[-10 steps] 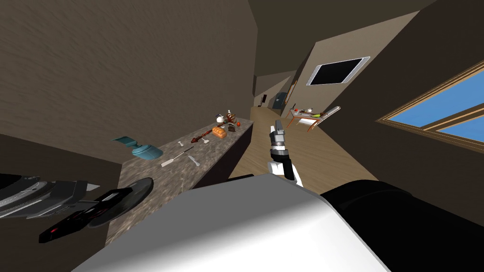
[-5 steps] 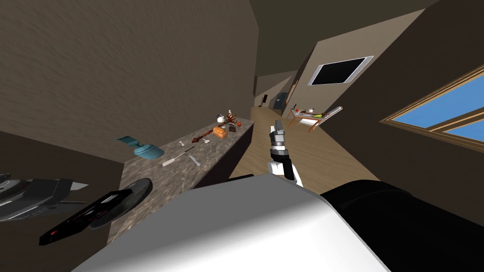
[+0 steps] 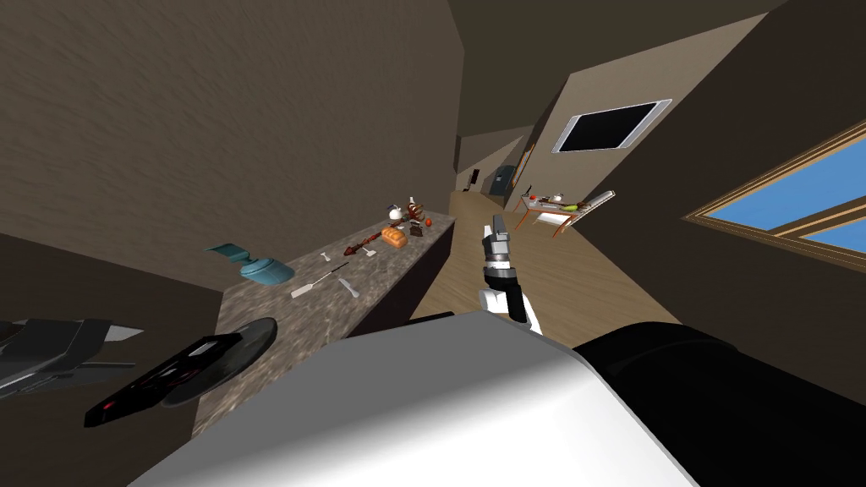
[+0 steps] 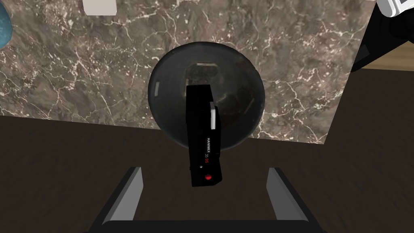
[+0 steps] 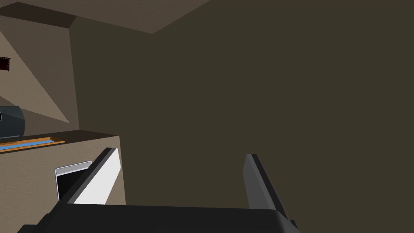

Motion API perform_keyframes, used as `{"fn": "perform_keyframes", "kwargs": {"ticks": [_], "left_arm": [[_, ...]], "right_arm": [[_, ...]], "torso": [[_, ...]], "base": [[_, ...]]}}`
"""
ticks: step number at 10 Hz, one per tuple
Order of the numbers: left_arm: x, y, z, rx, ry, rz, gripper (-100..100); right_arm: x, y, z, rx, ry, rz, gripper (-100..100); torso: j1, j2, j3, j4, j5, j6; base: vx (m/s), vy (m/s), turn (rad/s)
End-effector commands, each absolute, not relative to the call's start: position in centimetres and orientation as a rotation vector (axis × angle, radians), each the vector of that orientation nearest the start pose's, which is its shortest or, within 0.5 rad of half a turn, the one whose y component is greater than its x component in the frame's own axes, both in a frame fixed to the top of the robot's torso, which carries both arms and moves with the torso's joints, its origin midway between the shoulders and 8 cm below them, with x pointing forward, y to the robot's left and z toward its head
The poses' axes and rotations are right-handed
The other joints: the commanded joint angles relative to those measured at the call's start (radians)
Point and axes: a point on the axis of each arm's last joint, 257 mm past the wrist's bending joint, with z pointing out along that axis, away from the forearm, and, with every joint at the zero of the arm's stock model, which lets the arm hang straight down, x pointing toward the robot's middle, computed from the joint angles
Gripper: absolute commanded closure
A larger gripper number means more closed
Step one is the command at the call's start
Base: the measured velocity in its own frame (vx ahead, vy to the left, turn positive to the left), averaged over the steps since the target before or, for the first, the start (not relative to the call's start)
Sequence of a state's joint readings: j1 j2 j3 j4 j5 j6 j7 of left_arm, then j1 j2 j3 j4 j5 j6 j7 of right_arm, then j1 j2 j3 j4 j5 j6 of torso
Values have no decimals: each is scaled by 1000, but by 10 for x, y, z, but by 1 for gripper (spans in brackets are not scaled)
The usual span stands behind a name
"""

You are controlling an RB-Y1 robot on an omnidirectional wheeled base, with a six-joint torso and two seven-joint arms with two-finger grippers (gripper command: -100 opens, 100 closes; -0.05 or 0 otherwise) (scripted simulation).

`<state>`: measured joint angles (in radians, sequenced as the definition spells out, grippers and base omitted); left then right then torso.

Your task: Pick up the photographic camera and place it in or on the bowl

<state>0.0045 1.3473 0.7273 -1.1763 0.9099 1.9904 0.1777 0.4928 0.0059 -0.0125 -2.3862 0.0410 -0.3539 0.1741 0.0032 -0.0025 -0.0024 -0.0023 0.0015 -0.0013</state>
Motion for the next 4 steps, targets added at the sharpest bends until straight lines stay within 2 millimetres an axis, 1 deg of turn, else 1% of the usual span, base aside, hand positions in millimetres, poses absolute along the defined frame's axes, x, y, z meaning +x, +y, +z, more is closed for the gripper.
{"fn": "perform_keyframes", "kwargs": {"ticks": [1,4], "left_arm": [[199,688,-99,-2808,1035,29,0],[199,688,-99,-2808,1035,29,0]], "right_arm": [[346,-279,46,595,692,1093,0],[346,-279,46,595,692,1093,0]], "torso": [[0,0,0,0,0,0],[0,0,0,0,0,0]], "base": [[0,0,0],[0,0,0]]}}
